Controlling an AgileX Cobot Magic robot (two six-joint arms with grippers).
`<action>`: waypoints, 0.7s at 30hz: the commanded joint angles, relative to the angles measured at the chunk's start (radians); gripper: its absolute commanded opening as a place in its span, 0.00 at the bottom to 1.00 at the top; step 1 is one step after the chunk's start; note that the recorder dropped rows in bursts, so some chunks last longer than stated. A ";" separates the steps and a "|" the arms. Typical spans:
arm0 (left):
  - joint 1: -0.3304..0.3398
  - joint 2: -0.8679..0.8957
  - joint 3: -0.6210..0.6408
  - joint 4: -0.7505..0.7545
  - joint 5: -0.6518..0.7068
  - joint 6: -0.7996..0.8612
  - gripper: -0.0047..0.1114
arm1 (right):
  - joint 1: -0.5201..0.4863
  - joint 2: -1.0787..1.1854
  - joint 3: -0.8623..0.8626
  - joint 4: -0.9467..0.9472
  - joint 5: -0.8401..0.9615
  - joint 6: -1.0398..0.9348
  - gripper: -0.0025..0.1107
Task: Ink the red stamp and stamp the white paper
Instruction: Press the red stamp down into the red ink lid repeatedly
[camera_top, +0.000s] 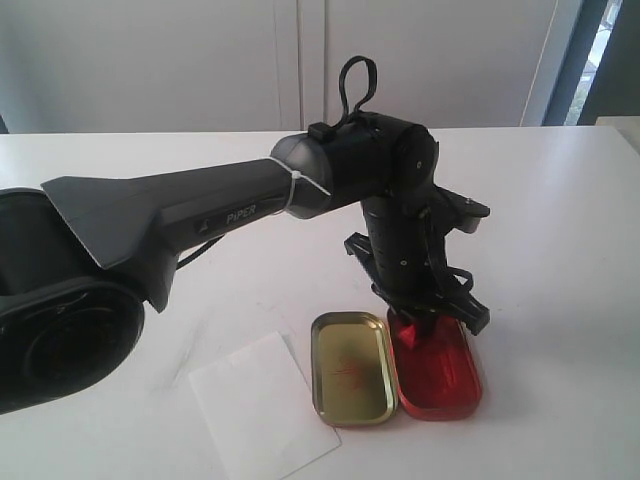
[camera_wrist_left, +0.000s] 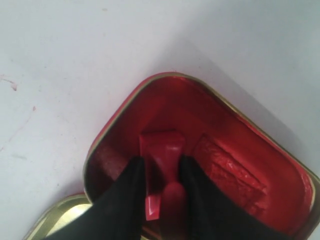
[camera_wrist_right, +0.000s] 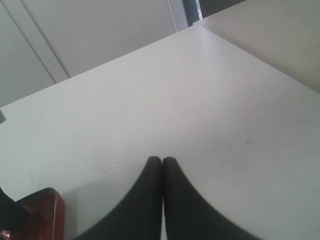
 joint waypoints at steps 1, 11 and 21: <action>-0.001 -0.019 -0.048 -0.007 0.045 -0.005 0.04 | 0.004 -0.004 0.005 -0.004 -0.009 0.008 0.02; -0.001 -0.019 -0.083 -0.007 0.084 -0.005 0.04 | 0.004 -0.004 0.005 -0.004 -0.009 0.008 0.02; -0.001 -0.019 -0.083 -0.015 0.078 -0.005 0.04 | 0.004 -0.004 0.005 -0.004 -0.009 0.008 0.02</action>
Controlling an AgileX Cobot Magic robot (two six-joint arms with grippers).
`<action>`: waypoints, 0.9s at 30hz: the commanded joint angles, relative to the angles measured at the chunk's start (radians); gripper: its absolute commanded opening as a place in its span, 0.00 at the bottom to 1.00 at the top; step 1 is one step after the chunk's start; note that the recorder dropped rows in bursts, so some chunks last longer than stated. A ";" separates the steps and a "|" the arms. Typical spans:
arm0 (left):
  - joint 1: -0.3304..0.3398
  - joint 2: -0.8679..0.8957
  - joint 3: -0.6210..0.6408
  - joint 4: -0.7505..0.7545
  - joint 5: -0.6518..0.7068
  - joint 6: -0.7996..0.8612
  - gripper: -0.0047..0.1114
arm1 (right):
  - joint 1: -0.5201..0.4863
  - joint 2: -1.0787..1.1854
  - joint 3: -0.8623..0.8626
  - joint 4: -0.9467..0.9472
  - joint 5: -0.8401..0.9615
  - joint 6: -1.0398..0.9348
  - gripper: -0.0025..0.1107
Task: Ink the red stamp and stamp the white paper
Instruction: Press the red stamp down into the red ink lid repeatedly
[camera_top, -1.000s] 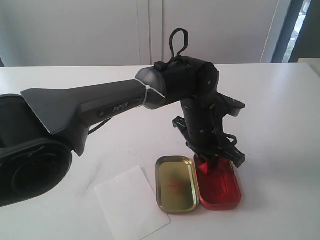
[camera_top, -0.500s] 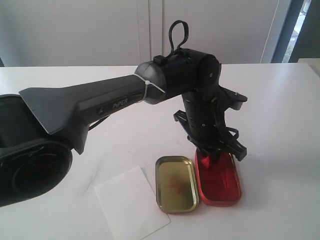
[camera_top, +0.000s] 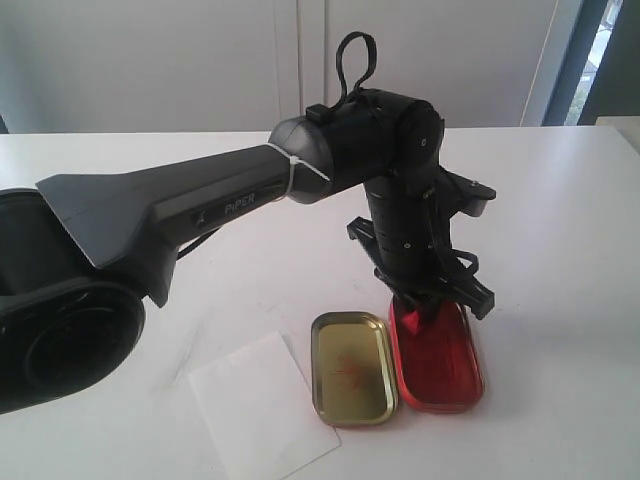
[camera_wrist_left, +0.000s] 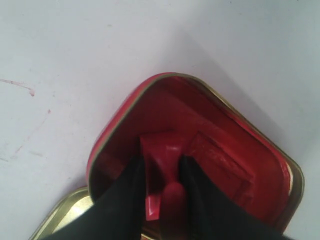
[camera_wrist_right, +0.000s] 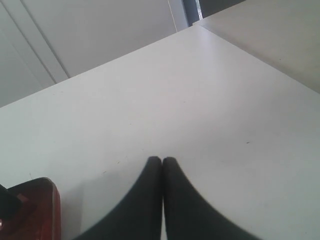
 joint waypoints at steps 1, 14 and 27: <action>-0.001 -0.019 -0.009 -0.021 0.013 -0.005 0.04 | 0.004 -0.004 0.005 -0.004 -0.009 0.006 0.02; -0.001 -0.019 -0.022 -0.032 0.016 -0.005 0.04 | 0.004 -0.004 0.005 -0.006 -0.009 0.006 0.02; -0.001 -0.019 -0.043 -0.032 0.021 -0.005 0.04 | 0.004 -0.004 0.005 -0.003 -0.009 0.006 0.02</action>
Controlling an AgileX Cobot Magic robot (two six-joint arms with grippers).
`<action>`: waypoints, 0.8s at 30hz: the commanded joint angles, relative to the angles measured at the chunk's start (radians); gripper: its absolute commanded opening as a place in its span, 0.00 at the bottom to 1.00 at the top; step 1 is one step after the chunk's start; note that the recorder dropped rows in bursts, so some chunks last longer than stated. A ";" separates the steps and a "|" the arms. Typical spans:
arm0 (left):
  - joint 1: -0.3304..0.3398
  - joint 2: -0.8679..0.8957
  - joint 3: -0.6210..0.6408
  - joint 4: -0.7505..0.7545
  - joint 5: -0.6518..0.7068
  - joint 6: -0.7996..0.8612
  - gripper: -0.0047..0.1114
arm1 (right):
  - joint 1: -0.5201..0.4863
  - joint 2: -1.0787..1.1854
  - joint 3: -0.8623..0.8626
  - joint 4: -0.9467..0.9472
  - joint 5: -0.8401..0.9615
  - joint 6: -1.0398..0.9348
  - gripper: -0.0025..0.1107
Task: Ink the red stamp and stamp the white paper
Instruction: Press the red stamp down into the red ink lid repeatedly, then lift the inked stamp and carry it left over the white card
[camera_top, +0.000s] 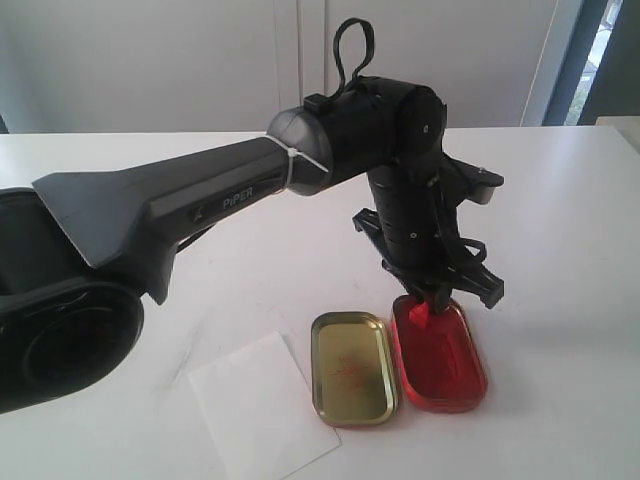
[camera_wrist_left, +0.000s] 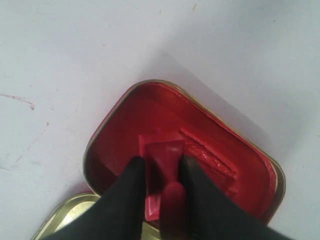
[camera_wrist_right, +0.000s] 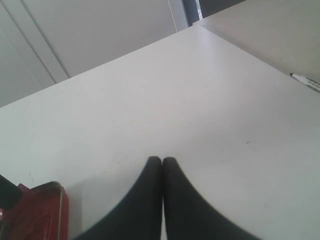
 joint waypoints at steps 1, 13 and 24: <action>-0.001 -0.019 -0.006 -0.014 0.012 -0.005 0.04 | 0.004 -0.004 0.005 -0.003 -0.009 0.006 0.02; -0.001 -0.019 -0.006 -0.014 0.038 -0.001 0.04 | 0.004 -0.004 0.005 -0.005 -0.009 0.006 0.02; 0.011 -0.060 -0.006 0.015 0.147 0.059 0.04 | 0.004 -0.004 0.005 -0.005 -0.009 0.006 0.02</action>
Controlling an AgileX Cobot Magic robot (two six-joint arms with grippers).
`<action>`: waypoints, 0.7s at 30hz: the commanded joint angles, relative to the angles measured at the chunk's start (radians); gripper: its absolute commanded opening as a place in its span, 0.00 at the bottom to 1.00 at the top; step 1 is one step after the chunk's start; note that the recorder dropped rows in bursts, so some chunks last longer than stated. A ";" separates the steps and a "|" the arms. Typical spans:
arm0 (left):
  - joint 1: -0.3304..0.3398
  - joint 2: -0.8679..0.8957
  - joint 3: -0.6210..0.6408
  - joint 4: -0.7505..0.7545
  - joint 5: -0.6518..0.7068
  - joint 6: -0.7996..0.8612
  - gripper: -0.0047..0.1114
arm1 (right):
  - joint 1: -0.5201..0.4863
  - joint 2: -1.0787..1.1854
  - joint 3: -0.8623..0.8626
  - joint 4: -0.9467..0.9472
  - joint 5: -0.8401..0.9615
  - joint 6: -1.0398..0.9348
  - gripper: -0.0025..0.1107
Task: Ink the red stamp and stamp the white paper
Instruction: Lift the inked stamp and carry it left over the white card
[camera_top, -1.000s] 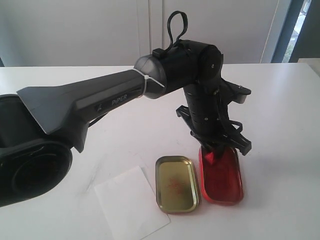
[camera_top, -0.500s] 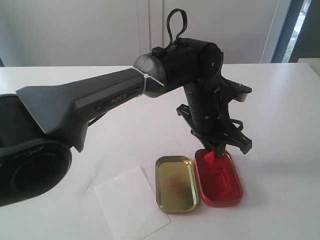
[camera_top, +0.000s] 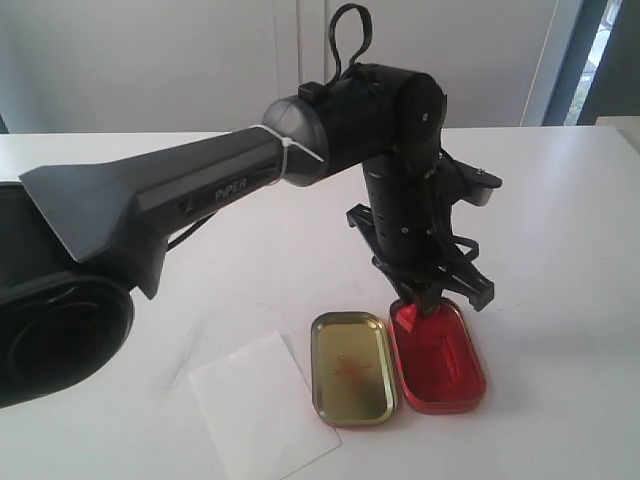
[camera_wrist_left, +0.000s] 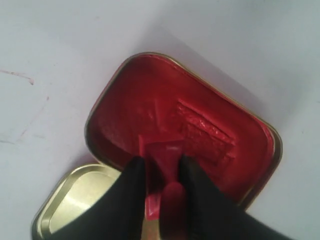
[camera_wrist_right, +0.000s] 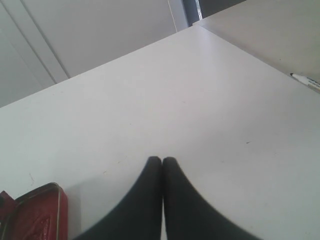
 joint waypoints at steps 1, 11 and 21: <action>0.015 -0.040 -0.006 0.002 0.078 0.035 0.04 | 0.004 -0.004 0.005 -0.005 -0.009 0.006 0.02; 0.070 -0.093 -0.004 -0.012 0.101 0.113 0.04 | 0.004 -0.004 0.005 -0.005 -0.007 0.006 0.02; 0.107 -0.168 0.019 -0.053 0.101 0.168 0.04 | 0.004 -0.004 0.005 -0.005 -0.007 0.006 0.02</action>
